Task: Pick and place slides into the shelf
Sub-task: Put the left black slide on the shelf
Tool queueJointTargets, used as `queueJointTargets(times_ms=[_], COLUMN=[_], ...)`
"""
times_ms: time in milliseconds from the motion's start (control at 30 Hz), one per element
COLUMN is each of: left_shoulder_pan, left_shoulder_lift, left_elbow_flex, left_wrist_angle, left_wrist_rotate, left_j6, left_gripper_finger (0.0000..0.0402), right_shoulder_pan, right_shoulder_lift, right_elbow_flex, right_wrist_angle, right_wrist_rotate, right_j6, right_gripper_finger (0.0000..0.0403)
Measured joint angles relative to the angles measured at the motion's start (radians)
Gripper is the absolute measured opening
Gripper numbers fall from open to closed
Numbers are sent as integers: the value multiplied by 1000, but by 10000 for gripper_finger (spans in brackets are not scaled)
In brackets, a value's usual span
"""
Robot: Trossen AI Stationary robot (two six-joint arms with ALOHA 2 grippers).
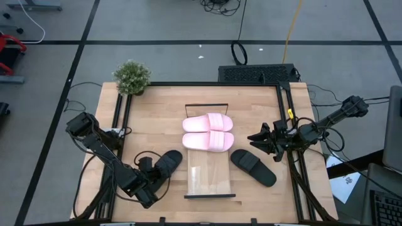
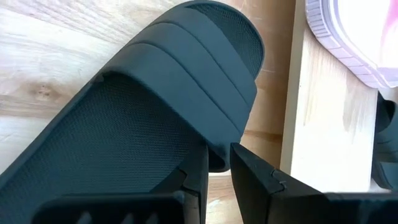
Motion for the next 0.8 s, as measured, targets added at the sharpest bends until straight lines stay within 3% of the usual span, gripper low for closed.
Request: queueJointTargets(times_ms=[800], left_shoulder_pan=[44], left_shoulder_lift=[15], left_elbow_flex=[-1], left_wrist_angle=[-44], left_wrist_rotate=[-48], left_j6=[-6], left_gripper_finger=[63], right_shoulder_pan=[0], right_shoulder_lift=[0], right_elbow_flex=[0], right_wrist_angle=[24], right_wrist_rotate=[5], right_j6=[-4], right_gripper_finger=[141])
